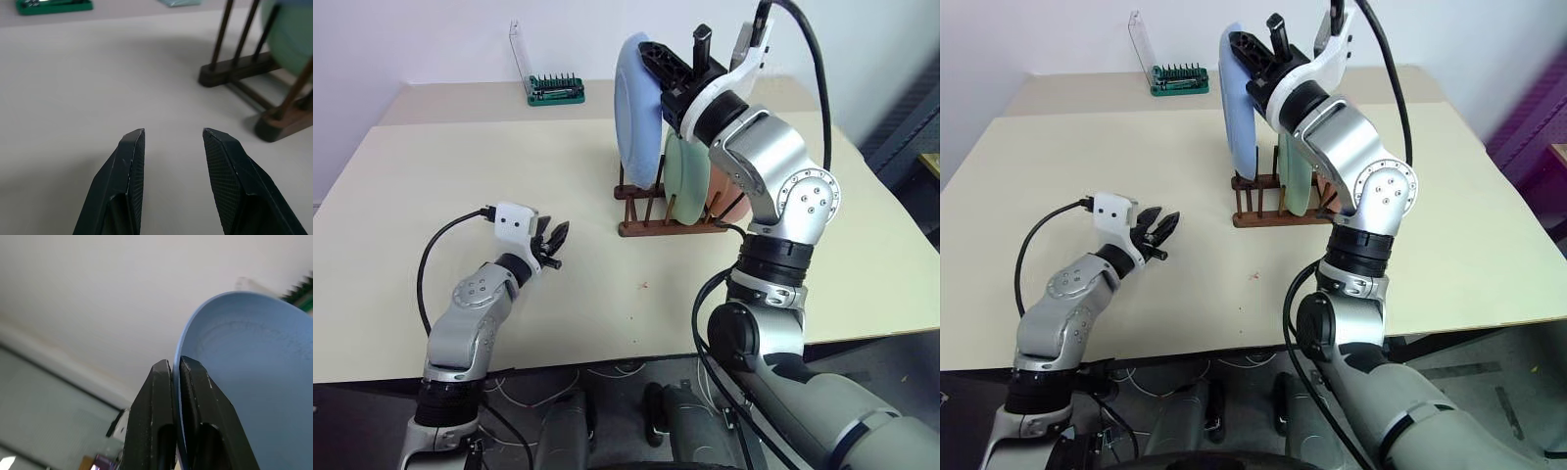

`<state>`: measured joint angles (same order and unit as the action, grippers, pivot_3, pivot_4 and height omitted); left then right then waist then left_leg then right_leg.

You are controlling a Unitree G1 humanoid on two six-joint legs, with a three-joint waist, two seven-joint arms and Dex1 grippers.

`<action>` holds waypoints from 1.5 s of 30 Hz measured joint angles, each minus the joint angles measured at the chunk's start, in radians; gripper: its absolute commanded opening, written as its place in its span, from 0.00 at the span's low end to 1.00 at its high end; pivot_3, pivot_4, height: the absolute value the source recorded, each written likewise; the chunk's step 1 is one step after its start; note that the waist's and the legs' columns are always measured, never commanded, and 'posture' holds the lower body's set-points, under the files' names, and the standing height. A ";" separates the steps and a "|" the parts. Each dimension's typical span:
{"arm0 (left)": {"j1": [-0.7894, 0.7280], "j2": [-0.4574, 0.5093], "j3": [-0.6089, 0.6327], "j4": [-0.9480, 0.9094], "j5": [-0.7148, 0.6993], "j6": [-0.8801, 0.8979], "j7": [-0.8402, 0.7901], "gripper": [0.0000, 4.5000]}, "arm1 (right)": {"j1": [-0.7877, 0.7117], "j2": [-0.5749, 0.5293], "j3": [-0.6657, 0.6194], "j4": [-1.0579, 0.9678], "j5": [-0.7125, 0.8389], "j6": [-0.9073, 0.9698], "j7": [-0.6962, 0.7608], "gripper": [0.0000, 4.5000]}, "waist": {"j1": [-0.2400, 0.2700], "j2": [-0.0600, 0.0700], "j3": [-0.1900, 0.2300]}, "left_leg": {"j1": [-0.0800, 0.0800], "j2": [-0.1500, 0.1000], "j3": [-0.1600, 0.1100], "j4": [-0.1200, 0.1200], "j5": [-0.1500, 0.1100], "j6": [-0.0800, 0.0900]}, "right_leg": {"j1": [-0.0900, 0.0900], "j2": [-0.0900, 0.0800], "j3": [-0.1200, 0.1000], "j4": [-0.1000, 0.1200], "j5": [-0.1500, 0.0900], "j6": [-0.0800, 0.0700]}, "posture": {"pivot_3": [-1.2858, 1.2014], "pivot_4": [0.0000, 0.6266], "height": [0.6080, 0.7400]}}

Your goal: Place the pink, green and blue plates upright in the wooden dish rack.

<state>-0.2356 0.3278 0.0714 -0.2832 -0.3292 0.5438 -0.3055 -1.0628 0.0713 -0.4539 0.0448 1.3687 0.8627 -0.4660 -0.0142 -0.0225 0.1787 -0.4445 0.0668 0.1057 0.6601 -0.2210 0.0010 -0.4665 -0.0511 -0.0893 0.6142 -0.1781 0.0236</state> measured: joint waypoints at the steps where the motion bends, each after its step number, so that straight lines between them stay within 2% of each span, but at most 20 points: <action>1: 0.004 -0.003 0.001 -0.007 -0.006 -0.008 -0.010 0.42 | 0.006 0.000 0.003 0.001 0.000 -0.007 -0.009 0.05 | 0.000 0.000 0.000 | 0.000 0.000 0.000 0.000 0.000 0.000 | 0.000 0.000 0.000 0.000 0.000 0.000 | 0.52 0.24 0.92; 6: 0.040 -0.001 -0.009 -0.065 -0.054 -0.030 -0.093 0.42 | 0.023 0.000 0.021 0.033 -0.004 -0.046 -0.036 0.05 | -0.002 0.001 0.001 | 0.000 0.000 0.000 0.000 0.000 0.000 | 0.000 0.000 0.000 0.000 -0.001 0.001 | 0.52 0.24 0.92; 14: 0.116 0.095 -0.063 -0.114 -0.072 -0.030 -0.234 0.42 | 0.023 -0.004 0.033 0.118 -0.015 -0.071 -0.039 0.05 | -0.002 0.005 0.003 | 0.000 0.000 -0.001 0.000 0.000 0.000 | 0.000 0.000 0.000 -0.001 -0.003 0.003 | 0.52 0.24 0.92; 18: 0.116 0.101 -0.065 -0.114 -0.071 -0.033 -0.238 0.43 | 0.022 -0.005 0.036 0.118 -0.015 -0.075 -0.038 0.31 | -0.002 0.006 0.003 | 0.000 0.000 -0.001 0.000 0.000 0.000 | 0.000 0.000 0.000 -0.002 -0.003 0.003 | 0.52 0.24 0.92; 19: 0.116 0.100 -0.066 -0.114 -0.071 -0.034 -0.238 0.43 | 0.021 -0.005 0.037 0.118 -0.015 -0.077 -0.037 0.45 | -0.002 0.006 0.004 | 0.000 0.000 -0.001 -0.001 0.000 0.000 | 0.000 0.000 0.000 -0.002 -0.003 0.003 | 0.52 0.24 0.92; 20: 0.116 0.099 -0.066 -0.113 -0.071 -0.035 -0.238 0.43 | 0.021 -0.008 0.043 0.118 -0.020 -0.077 -0.032 0.52 | -0.002 0.006 0.004 | 0.000 0.000 -0.001 -0.001 0.000 0.000 | 0.000 0.000 0.000 -0.002 -0.003 0.003 | 0.52 0.24 0.92; 21: 0.116 0.098 -0.066 -0.112 -0.071 -0.035 -0.238 0.43 | 0.021 -0.015 0.051 0.118 -0.028 -0.077 -0.024 0.66 | -0.002 0.007 0.004 | 0.000 0.000 -0.001 -0.001 0.000 0.000 | 0.000 0.000 0.000 -0.002 -0.003 0.003 | 0.52 0.24 0.92; 23: 0.113 0.096 -0.067 -0.109 -0.071 -0.035 -0.238 0.43 | 0.020 -0.031 0.071 0.117 -0.052 -0.076 -0.003 0.86 | -0.002 0.007 0.004 | -0.001 0.000 -0.001 -0.001 0.000 0.000 | 0.000 0.000 0.000 -0.002 -0.003 0.003 | 0.52 0.24 0.92; 33: 0.104 0.080 -0.095 -0.031 -0.049 -0.097 -0.261 0.43 | -0.028 -0.154 0.156 0.093 -0.142 -0.013 0.097 0.86 | -0.001 0.009 0.006 | -0.001 0.000 0.000 -0.003 0.000 0.000 | -0.001 0.000 0.000 -0.003 -0.003 0.003 | 0.52 0.24 0.92; 38: 0.089 0.079 -0.096 -0.010 -0.044 -0.100 -0.262 0.43 | -0.021 -0.317 0.247 -0.018 -0.220 0.067 0.265 0.86 | 0.000 0.010 0.006 | -0.002 0.000 0.000 -0.003 0.000 0.000 | -0.002 0.000 0.001 -0.004 -0.003 0.003 | 0.52 0.24 0.92; 39: 0.084 0.074 -0.101 -0.014 -0.038 -0.100 -0.259 0.43 | 0.003 -0.376 0.284 -0.072 -0.253 0.062 0.339 0.86 | 0.002 0.010 0.006 | -0.002 0.000 0.000 -0.004 0.000 0.000 | -0.002 0.000 0.000 -0.004 -0.003 0.003 | 0.52 0.24 0.92; 41: 0.101 0.076 -0.103 -0.032 -0.024 -0.104 -0.253 0.43 | 0.096 -0.535 0.345 -0.211 -0.355 -0.008 0.548 0.86 | 0.011 0.010 0.006 | -0.001 -0.002 -0.001 -0.007 -0.001 0.001 | -0.001 -0.001 0.000 -0.006 -0.006 0.006 | 0.52 0.24 0.92; 42: 0.112 0.081 -0.106 -0.033 -0.014 -0.107 -0.251 0.43 | 0.157 -0.607 0.337 -0.257 -0.400 -0.060 0.651 0.86 | 0.012 0.010 0.006 | -0.001 -0.003 0.000 -0.008 -0.001 0.001 | -0.001 -0.002 0.001 -0.008 -0.006 0.006 | 0.52 0.24 0.92; 45: 0.128 0.094 -0.096 -0.034 0.005 -0.125 -0.248 0.43 | 0.424 -0.836 0.203 -0.283 -0.473 -0.164 0.924 0.86 | 0.033 0.010 0.006 | -0.001 -0.003 -0.001 -0.012 -0.001 0.001 | 0.001 -0.002 -0.001 -0.015 -0.005 0.007 | 0.52 0.24 0.92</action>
<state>-0.1074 0.4219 -0.0244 -0.3175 -0.3239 0.4193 -0.5536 -0.6387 -0.7646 -0.2511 -0.2386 0.8958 0.6988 0.4582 0.0186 -0.0123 0.1851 -0.4457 0.0636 0.1045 0.6486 -0.2220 0.0024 -0.4651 -0.0528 -0.0902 0.5993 -0.1835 0.0303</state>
